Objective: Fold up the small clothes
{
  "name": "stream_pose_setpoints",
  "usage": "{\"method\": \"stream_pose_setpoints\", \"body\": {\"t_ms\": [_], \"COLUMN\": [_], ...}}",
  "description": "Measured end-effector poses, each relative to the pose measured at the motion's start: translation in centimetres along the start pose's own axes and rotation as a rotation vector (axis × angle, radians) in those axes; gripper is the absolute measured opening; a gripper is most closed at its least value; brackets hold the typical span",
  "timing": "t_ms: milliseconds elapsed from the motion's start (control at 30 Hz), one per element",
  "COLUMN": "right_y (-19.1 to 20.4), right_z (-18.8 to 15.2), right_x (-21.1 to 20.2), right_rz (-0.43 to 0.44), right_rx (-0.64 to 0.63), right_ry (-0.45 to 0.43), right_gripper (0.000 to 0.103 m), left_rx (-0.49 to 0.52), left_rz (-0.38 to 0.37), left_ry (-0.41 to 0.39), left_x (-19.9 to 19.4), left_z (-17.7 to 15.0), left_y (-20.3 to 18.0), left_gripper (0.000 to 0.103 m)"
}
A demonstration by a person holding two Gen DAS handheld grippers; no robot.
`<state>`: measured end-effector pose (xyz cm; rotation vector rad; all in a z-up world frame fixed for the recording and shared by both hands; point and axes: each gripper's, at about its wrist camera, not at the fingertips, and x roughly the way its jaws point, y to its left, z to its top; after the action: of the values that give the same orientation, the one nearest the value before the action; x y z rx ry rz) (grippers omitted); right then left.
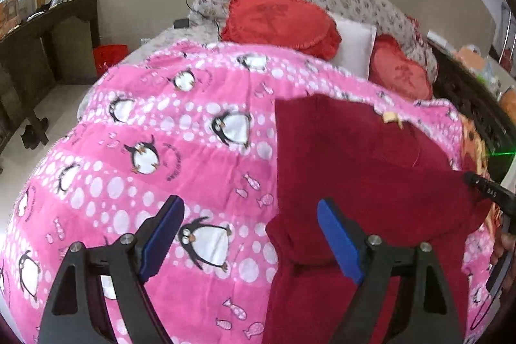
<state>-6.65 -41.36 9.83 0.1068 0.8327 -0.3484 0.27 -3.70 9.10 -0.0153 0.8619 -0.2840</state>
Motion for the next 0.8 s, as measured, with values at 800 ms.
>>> {"method": "stream_pose_setpoints", "body": {"t_ms": [800], "right_y": [26.8], "right_z": [3.1], "right_x": [6.9], "right_rz": [0.381], "right_rx": [-0.506], "right_ry": [0.094], "right_gripper": [0.000], "left_rx": [-0.048], "left_rz": [0.069], "left_ry": [0.103], "left_x": [6.6], "left_z": [-1.4], "left_y": [0.9], "left_gripper": [0.088]}}
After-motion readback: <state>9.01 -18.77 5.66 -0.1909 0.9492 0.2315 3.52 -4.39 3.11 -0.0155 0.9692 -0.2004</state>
